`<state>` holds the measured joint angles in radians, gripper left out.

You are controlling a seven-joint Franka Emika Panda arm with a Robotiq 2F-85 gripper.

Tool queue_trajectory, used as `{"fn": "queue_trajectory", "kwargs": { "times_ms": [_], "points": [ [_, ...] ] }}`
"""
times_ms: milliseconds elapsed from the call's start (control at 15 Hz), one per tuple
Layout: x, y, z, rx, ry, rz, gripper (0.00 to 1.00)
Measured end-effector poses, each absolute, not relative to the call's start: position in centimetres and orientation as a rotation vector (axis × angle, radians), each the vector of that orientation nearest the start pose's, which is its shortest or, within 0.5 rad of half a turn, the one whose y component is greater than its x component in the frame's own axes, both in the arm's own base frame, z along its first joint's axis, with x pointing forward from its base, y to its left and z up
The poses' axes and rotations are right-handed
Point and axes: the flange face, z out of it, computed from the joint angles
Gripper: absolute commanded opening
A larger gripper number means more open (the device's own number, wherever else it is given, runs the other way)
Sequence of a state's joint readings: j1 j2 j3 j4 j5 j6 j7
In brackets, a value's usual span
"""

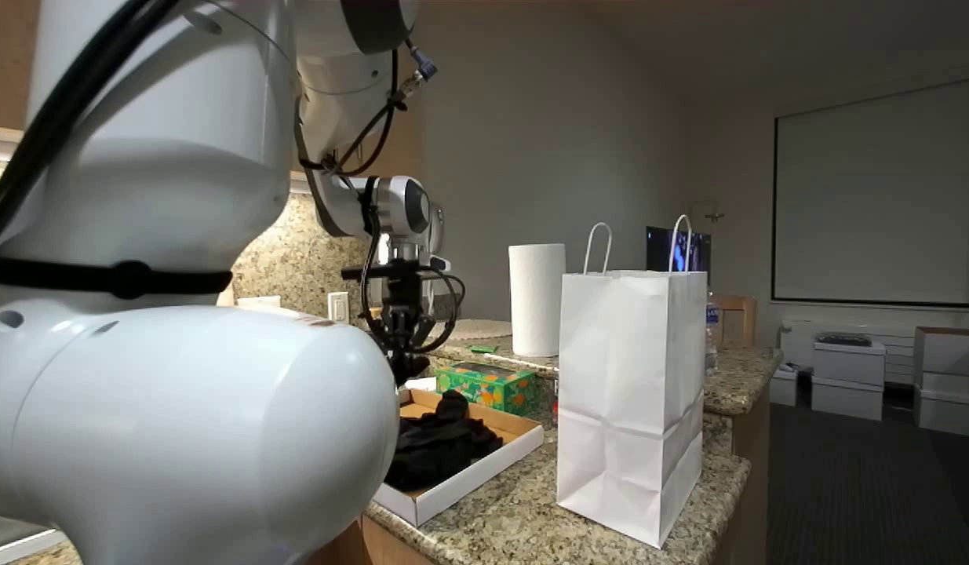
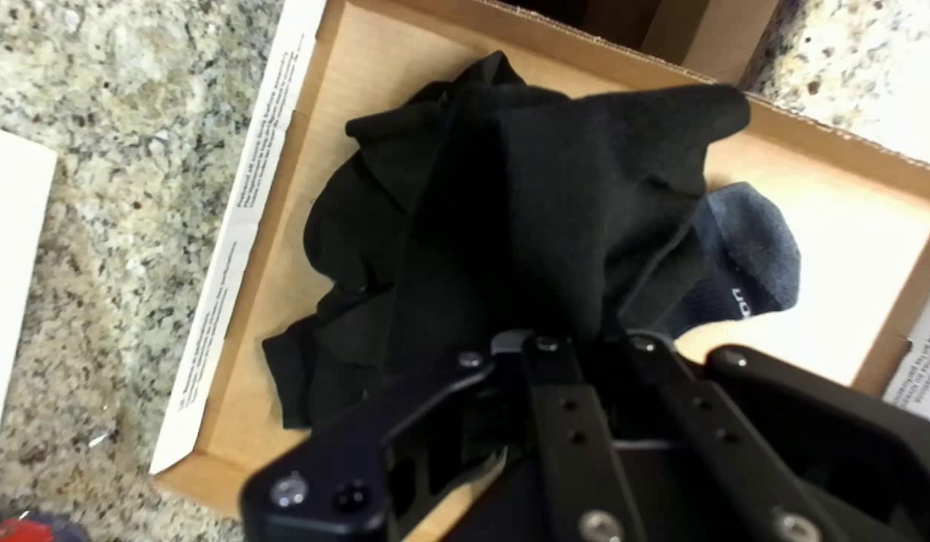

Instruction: Place the black socks inside the white bag

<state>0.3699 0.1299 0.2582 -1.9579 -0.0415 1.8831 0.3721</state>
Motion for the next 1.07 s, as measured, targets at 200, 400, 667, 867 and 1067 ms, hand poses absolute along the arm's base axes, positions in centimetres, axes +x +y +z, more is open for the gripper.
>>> {"fn": "queue_trajectory", "kwargs": {
  "times_ms": [200,400,667,867,1067],
  "points": [
    [45.3,32.4,47.0,-3.203,-0.490,0.179,0.03],
    [44.8,31.1,54.7,-3.217,-0.528,0.067,0.03],
    [45.4,26.1,64.2,-3.253,-0.560,-0.030,0.03],
    [47.3,19.8,70.2,-3.264,-0.549,-0.114,0.03],
    [49.5,12.0,74.4,-3.264,-0.462,-0.225,0.03]
  ]
}}
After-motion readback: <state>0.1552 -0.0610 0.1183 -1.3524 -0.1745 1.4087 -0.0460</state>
